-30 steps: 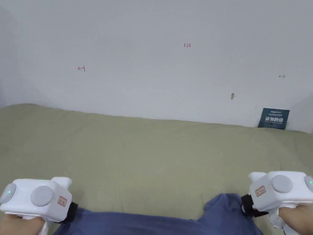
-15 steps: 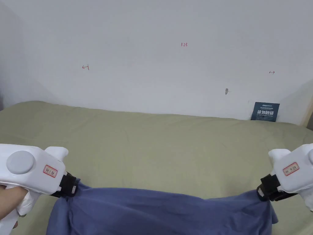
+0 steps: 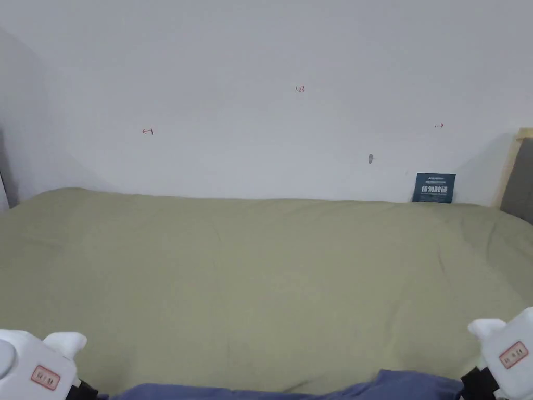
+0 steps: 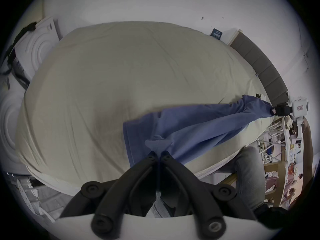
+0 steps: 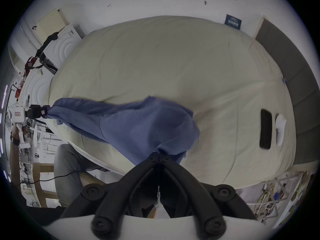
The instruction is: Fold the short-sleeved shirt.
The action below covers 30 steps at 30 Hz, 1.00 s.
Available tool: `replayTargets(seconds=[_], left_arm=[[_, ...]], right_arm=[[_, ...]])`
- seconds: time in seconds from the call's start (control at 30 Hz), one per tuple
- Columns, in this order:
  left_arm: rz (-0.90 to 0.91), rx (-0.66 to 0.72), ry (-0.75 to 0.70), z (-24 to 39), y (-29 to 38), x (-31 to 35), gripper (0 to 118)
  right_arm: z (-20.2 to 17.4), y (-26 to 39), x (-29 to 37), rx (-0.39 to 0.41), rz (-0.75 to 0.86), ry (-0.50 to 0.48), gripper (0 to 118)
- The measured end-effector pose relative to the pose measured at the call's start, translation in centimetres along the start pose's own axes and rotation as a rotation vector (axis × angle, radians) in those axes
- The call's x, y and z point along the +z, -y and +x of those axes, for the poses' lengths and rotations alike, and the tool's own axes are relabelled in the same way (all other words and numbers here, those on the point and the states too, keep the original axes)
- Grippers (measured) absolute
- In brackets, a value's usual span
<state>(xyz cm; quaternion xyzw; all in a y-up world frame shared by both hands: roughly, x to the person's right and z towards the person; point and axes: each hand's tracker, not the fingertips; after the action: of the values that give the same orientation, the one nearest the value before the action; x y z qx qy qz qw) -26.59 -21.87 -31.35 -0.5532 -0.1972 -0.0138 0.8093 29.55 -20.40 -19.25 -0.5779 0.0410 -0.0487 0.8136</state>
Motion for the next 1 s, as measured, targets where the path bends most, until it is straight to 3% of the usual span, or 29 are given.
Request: replayTargets(seconds=[0.17, 0.23, 0.27, 0.33, 0.37, 0.4, 0.43, 0.47, 0.5, 0.6, 0.7, 0.87, 0.93, 0.97, 1.0], left_arm=[[-0.035, 0.065, 0.009, -2.2, 1.3, -3.1, 0], [-0.03, 0.089, 0.013, -2.8, 1.7, -4.0, 6], [-0.019, 0.119, 0.016, -3.1, 1.8, -4.4, 16], [0.004, 0.174, 0.012, -3.7, 2.1, -4.6, 70], [0.024, 0.197, 0.034, -4.0, 2.1, -4.3, 88], [0.051, 0.219, 0.061, -4.4, 2.0, -3.6, 91], [0.094, 0.236, 0.089, -4.4, 1.7, -2.1, 91], [0.153, 0.239, 0.094, -4.2, 1.3, -0.7, 91], [0.215, 0.225, 0.077, -3.6, 0.8, 0.8, 91], [0.334, 0.111, 0.01, 0.9, -1.7, 4.3, 90], [0.401, 0.003, -0.034, 6.9, -3.6, 5.2, 90], [0.518, -0.039, -0.12, 15.9, -2.9, 3.8, 90], [0.575, -0.015, -0.15, 18.2, -1.1, 2.8, 80], [0.578, -0.022, -0.157, 19.2, -0.1, 2.0, 67], [0.572, -0.017, -0.171, 20.0, 0.6, 1.1, 42]], right_arm=[[1.7, 1.1, -2.7, -0.063, -0.025, 0.02, 1], [2.8, 1.2, -3.5, -0.109, -0.008, 0.002, 1], [3.2, 1.2, -3.7, -0.136, 0.003, -0.024, 2], [3.8, 1.5, -3.4, -0.215, 0.031, -0.065, 4], [3.9, 1.6, -2.9, -0.242, 0.044, -0.092, 13], [4.0, 1.6, -2.2, -0.254, 0.058, -0.108, 45], [3.9, 1.6, -1.2, -0.252, 0.077, -0.114, 71], [3.4, 1.6, 0.1, -0.234, 0.094, -0.111, 75], [2.9, 1.2, 1.4, -0.204, 0.142, -0.123, 76], [-0.7, -0.8, 4.5, -0.128, 0.271, 0.009, 71], [-4.9, -2.0, 5.7, -0.048, 0.404, 0.05, 70], [-12.3, -0.1, 3.6, -0.061, 0.592, 0.089, 70], [-14.6, 1.7, 1.9, -0.053, 0.618, 0.086, 70], [-15.6, 2.4, 1.0, -0.051, 0.621, 0.101, 68], [-16.2, 3.1, -0.2, -0.043, 0.608, 0.113, 57]])
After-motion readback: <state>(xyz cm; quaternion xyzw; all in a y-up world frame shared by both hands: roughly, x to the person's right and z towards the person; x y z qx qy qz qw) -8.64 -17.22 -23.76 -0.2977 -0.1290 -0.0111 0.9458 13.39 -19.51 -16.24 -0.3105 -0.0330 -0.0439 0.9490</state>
